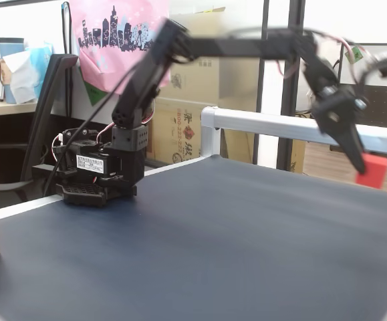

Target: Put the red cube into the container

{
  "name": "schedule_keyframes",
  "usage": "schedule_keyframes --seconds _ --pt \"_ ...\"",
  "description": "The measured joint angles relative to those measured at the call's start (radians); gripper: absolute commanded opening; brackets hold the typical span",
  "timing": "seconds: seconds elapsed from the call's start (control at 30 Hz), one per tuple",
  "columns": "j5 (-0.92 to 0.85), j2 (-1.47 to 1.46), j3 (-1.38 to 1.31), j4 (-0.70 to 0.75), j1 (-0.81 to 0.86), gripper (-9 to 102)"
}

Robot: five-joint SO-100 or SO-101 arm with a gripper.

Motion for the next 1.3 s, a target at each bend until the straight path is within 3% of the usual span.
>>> schedule_keyframes --seconds 0.37,0.57,0.9,1.3 --pt "-0.055 0.703 0.607 0.011 0.318 5" --pt "-0.14 0.985 0.838 0.031 0.607 5" --pt "-0.336 1.201 0.979 0.064 1.169 5" --pt "-0.465 1.304 1.086 0.08 1.663 3"
